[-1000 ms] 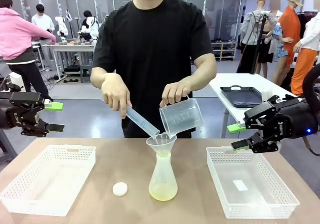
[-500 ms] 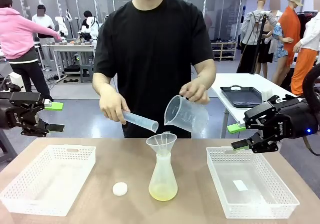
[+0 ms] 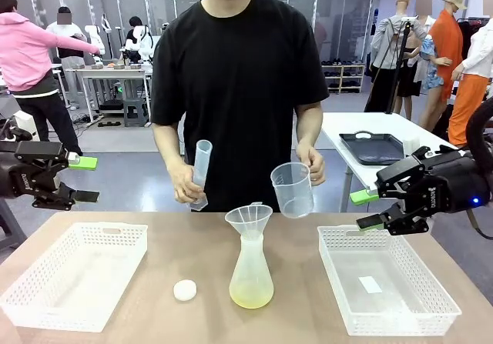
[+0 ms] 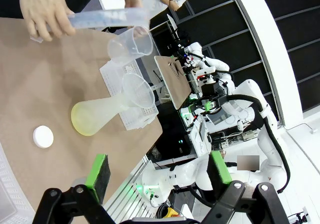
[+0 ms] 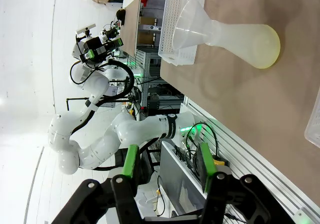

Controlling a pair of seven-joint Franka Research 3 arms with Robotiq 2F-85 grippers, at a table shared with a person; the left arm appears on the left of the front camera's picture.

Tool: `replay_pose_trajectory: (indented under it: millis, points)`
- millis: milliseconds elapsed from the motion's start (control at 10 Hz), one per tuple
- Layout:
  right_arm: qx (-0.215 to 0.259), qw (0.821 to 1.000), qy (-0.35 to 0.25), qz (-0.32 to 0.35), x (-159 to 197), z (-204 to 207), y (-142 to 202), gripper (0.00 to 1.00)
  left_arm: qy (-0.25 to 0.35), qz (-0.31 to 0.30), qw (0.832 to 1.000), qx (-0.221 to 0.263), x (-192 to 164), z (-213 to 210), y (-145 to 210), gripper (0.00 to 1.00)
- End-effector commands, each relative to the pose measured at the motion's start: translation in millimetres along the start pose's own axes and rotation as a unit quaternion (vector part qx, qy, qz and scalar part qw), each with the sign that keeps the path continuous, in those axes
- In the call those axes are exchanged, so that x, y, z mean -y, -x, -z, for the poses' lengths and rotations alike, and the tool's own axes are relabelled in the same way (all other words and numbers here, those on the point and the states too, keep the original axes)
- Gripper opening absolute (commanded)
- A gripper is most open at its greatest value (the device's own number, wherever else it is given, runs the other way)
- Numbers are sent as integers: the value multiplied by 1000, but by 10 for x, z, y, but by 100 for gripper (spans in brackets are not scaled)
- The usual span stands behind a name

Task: Prepare the solutions needed for the experiment.
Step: Once the solution is in the Big flask , pick up the Plastic Funnel and place it back into the right Organizing basket.

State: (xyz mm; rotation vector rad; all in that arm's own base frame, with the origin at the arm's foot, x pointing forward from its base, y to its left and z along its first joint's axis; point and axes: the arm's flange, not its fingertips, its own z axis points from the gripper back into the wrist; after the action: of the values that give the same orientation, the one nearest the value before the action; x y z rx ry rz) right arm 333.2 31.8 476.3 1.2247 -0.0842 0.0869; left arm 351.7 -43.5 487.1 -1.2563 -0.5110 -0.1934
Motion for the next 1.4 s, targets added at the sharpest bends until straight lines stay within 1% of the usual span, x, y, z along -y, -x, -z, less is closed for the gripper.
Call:
replay_pose_trajectory:
  millis: [0, 100, 300, 600, 700, 800, 900, 1100, 1300]
  points:
    - [0, 1000, 0, 0, 0, 0, 0, 59, 12, 8, 1000, 8, 2, 22, -10, 100]
    - [9, 1000, 24, -4, -46, 24, -17, 59, 12, 8, 1000, 8, 2, 22, -10, 100]
    - [12, 996, 91, -14, -229, 90, -104, 59, 12, 8, 1000, 8, 2, 22, -10, 100]
    - [11, 977, 208, -48, -724, 232, -381, 59, 12, 8, 1000, 8, 2, 22, -10, 100]
    - [9, 965, 253, -63, -871, 289, -498, 59, 12, 8, 1000, 8, 2, 22, -10, 100]
    - [-8, 952, 291, -98, -1013, 356, -641, 59, 12, 8, 1000, 8, 2, 22, -10, 100]
    - [-29, 939, 322, -118, -1096, 427, -770, 59, 12, 8, 1000, 8, 2, 22, -10, 100]
    - [-72, 911, 373, -157, -1170, 615, -1033, 59, 12, 8, 1000, 8, 2, 22, -10, 100]
    - [-107, 896, 396, -172, -1179, 833, -1270, 59, 12, 8, 1000, 8, 2, 22, -10, 100]
